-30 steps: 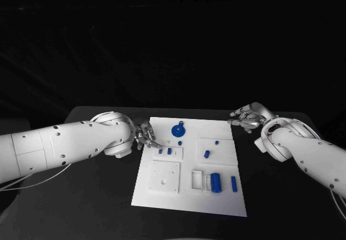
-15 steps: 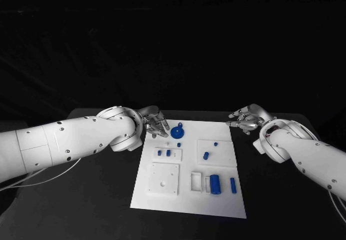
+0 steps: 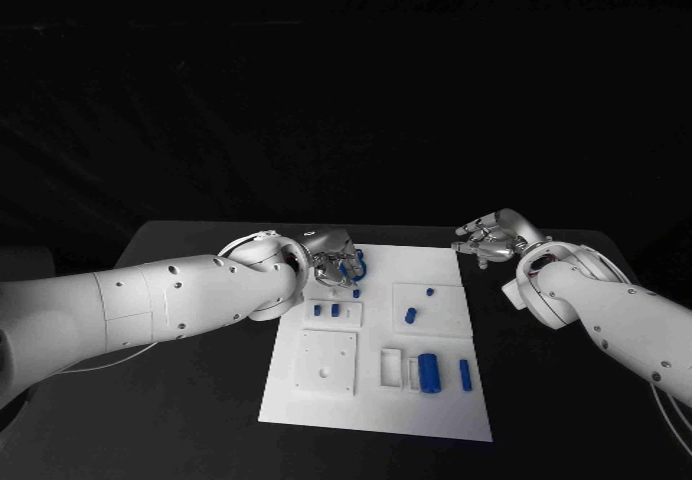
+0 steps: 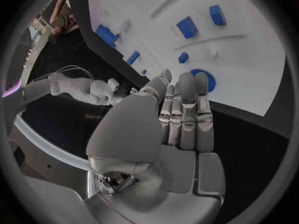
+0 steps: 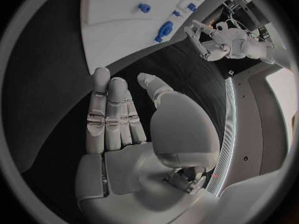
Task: Assemble the parts on the task board
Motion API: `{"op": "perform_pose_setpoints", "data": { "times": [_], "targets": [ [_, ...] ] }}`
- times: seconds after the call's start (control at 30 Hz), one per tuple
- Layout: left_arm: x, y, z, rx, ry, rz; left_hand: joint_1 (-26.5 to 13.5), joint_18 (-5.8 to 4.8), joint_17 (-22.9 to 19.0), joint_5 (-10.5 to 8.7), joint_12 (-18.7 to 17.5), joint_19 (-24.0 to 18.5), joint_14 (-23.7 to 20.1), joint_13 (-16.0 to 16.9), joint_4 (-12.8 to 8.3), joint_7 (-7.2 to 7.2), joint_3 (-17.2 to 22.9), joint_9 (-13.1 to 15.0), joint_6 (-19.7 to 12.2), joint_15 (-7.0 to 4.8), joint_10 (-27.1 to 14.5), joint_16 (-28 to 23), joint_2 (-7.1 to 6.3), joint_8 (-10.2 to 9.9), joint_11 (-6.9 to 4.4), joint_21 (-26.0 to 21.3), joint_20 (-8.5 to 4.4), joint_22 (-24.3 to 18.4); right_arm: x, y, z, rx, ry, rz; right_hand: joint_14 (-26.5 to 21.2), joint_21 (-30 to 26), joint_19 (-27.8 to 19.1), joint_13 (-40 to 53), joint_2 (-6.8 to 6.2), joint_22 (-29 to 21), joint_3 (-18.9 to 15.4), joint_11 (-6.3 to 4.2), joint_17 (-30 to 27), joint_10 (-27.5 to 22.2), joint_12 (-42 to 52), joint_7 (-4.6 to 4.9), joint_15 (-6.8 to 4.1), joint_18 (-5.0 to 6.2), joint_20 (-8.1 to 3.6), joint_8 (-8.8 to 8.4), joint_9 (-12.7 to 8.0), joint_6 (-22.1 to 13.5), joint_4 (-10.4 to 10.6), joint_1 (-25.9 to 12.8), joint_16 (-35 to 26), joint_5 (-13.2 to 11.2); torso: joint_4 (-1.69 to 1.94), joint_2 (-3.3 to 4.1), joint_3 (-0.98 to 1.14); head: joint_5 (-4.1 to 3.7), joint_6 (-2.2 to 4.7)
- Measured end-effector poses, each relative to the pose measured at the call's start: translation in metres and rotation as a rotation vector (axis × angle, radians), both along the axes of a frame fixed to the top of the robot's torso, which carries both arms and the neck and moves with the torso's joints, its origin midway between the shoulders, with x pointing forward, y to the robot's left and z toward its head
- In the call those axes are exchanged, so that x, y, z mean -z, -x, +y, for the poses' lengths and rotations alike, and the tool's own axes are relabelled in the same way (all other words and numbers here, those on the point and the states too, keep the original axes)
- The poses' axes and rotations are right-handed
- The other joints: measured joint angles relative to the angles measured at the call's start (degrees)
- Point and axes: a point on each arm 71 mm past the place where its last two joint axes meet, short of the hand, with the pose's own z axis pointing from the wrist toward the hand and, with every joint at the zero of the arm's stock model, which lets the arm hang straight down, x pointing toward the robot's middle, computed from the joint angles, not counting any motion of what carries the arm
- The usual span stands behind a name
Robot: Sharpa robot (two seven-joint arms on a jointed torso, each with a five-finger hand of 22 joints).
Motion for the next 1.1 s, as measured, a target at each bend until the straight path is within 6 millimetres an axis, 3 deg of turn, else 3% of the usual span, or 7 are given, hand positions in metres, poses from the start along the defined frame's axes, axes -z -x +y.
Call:
{"op": "perform_pose_setpoints", "data": {
  "times": [0.07,0.37,0.53,0.8,0.93,1.1],
  "targets": [
    [0.003,0.0,-0.004,0.027,-0.018,-0.021,-0.22,0.89,0.25,0.23,0.0,0.55,0.21,-0.03,-0.13,0.19,0.13,0.0,-0.19,0.21,-1.06,0.47,-0.56,0.0,0.31,0.0,0.11,0.0,0.0,0.0,0.001,-0.001,-0.007,-0.006,-0.08,-0.33,0.03,-1.89,0.0,-0.25,-0.17,0.0,-0.6,0.0,0.0,0.0,0.08,0.0,-0.03,0.0,0.0,0.0,-0.17,0.0,0.26,0.0,0.01,0.0,-0.02,-0.02,0.01],
    [0.009,-0.001,-0.012,0.109,-0.107,-0.093,-0.44,0.92,1.6,0.23,0.0,2.31,1.63,-0.02,-0.37,0.21,-0.11,-0.01,-1.64,-0.17,-5.7,3.81,-1.67,0.0,0.83,0.51,-0.01,-0.01,-0.002,0.0,0.002,0.004,-0.033,-0.033,-0.76,-1.29,0.44,-9.39,0.25,-0.35,-0.17,0.71,-2.38,-0.32,-2.48,0.0,0.37,-0.01,0.17,0.0,0.0,0.0,-0.49,-0.24,1.38,0.0,0.0,0.05,-0.01,-0.06,-0.05],
    [0.013,-0.002,-0.018,0.14,-0.15,-0.114,-0.44,0.92,1.99,0.23,0.0,2.57,1.74,-0.02,-0.13,0.2,-0.34,-0.01,-1.65,-0.11,-6.19,5.54,-1.67,0.0,0.88,1.41,-0.1,-0.01,-0.004,0.0,0.002,0.009,-0.049,-0.047,-0.95,-1.57,0.54,-13.25,0.25,-0.31,-0.17,1.32,-2.76,0.29,-5.63,0.0,0.55,-0.02,0.27,0.0,0.0,0.0,-0.49,-0.24,1.67,0.0,-0.02,0.09,-0.01,-0.06,-0.12],
    [0.018,-0.005,-0.016,0.151,-0.196,-0.131,-0.22,0.91,1.92,0.26,0.0,2.57,1.74,-0.02,-0.13,0.41,-0.34,-0.01,-1.86,-0.11,-6.19,6.07,-1.89,0.0,0.88,2.42,-0.1,-0.02,-0.005,0.0,0.002,0.015,-0.064,-0.06,-1.13,-1.83,0.54,-15.82,0.25,-0.09,-0.17,1.4,-3.16,1.04,-7.04,0.0,0.73,-0.08,0.28,0.0,0.0,0.0,-0.48,-0.24,1.89,0.01,-0.03,0.08,0.02,-0.02,-0.18],
    [0.019,-0.006,-0.018,0.156,-0.211,-0.134,0.09,0.91,1.91,1.23,-0.13,2.57,1.74,-0.06,0.04,0.41,0.64,-0.02,-1.86,-0.11,-5.29,6.88,-1.58,0.0,0.77,3.4,-0.1,-0.02,-0.005,0.0,0.002,0.017,-0.069,-0.063,-1.13,-1.83,0.54,-15.93,0.25,-0.09,-0.17,1.4,-3.15,1.04,-7.04,0.0,0.73,-0.09,0.28,0.0,0.0,0.0,-0.48,-0.24,1.88,0.22,-0.03,0.07,0.02,-0.13,-0.26],
    [0.022,-0.007,-0.019,0.163,-0.227,-0.131,0.09,1.01,2.11,3.81,-0.17,2.1,1.75,-0.06,-0.83,0.54,3.73,-0.02,-1.73,-0.1,-2.24,7.78,-1.58,0.0,0.23,5.81,-0.32,-0.03,-0.006,0.0,0.002,0.018,-0.073,-0.065,-1.13,-1.83,0.53,-16.1,0.41,-0.02,-0.33,1.4,-3.29,1.04,-7.32,0.0,0.73,-0.1,0.28,0.0,0.0,0.0,-0.64,-0.41,1.88,0.22,-0.03,0.06,-0.01,-0.22,-0.34]
  ]
}}
